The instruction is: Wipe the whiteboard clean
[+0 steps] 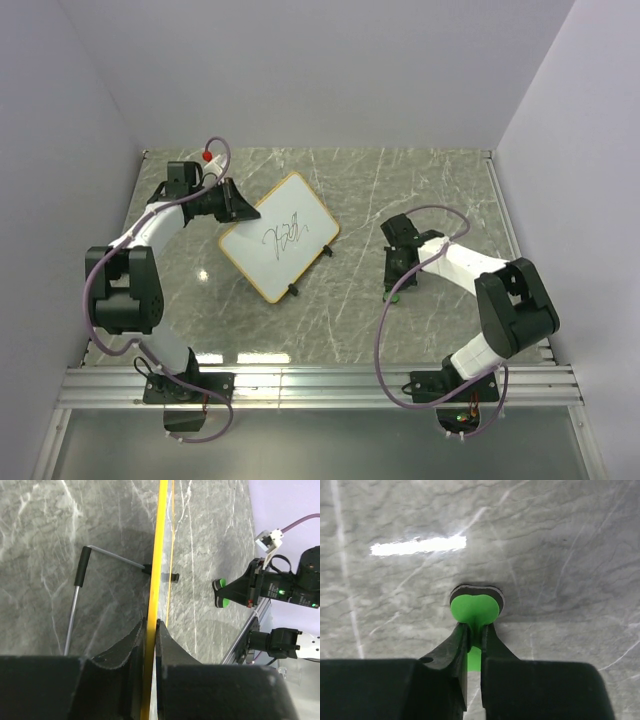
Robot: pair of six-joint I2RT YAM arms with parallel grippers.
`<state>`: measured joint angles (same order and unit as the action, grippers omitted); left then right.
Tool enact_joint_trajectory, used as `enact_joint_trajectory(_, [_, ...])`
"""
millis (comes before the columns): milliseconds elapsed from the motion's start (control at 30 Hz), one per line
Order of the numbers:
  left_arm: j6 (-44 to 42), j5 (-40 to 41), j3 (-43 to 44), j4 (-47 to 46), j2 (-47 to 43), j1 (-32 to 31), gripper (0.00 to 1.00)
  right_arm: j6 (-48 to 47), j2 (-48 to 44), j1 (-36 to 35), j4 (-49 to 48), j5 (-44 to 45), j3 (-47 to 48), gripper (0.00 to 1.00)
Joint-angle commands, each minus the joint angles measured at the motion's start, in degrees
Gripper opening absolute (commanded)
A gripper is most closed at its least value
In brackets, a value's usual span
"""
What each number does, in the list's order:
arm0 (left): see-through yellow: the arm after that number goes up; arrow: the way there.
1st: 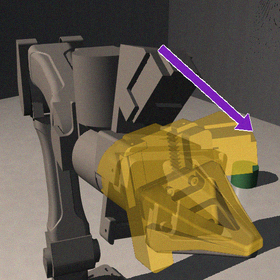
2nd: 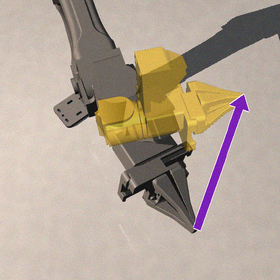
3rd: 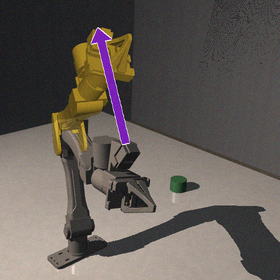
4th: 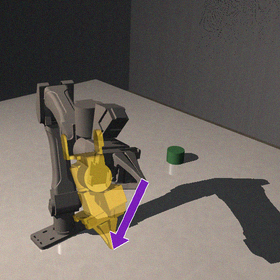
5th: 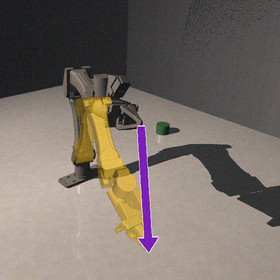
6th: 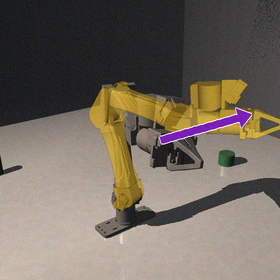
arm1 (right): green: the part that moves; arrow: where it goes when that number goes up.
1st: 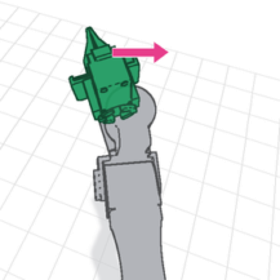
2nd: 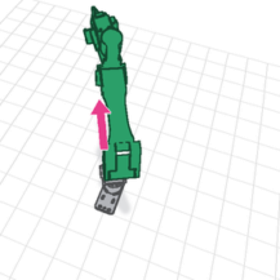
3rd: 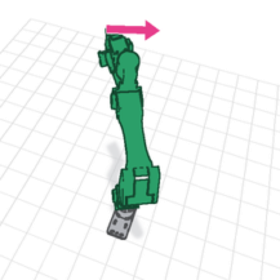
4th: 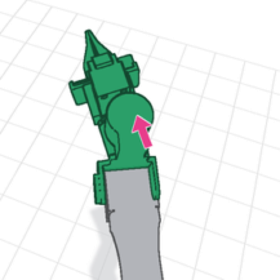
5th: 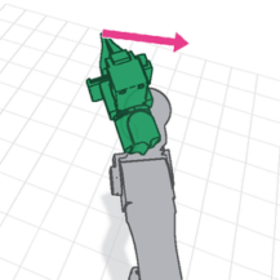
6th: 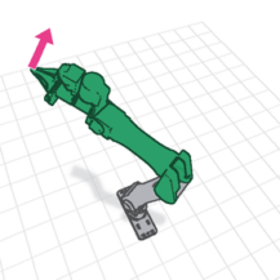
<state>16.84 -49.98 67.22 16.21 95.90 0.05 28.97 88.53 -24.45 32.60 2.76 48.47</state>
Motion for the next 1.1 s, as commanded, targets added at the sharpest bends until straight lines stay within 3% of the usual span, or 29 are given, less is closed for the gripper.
enact_joint_trajectory(0, [-0.7,6.6,-1.9,2.4,-2.3,0.3,0.0,0.7,-3.0,-1.3,2.7,-1.1,5.2,0.0])
enact_joint_trajectory(133, [0.3,11.0,-4.0,1.5,-4.3,-1.3,0.0,2.8,-4.2,-5.2,0.7,-10.6,17.6,0.0])
enact_joint_trajectory(267, [1.6,12.6,-5.6,0.5,-5.6,-2.1,0.0,7.4,0.4,-10.4,-4.1,-18.8,28.5,0.0])
enact_joint_trajectory(533, [3.3,15.7,-6.4,1.1,-7.6,-3.8,0.0,10.4,19.4,-22.0,-4.6,-20.7,48.3,0.0])
enact_joint_trajectory(833, [3.2,16.6,-7.2,3.4,-10.6,-4.7,0.0,13.1,29.1,-24.9,-3.5,-15.7,55.2,0.0])
enact_joint_trajectory(1067, [1.1,18.1,-8.2,5.6,-12.6,-4.8,0.0,15.0,29.2,-22.8,-4.1,-6.9,51.1,0.0])
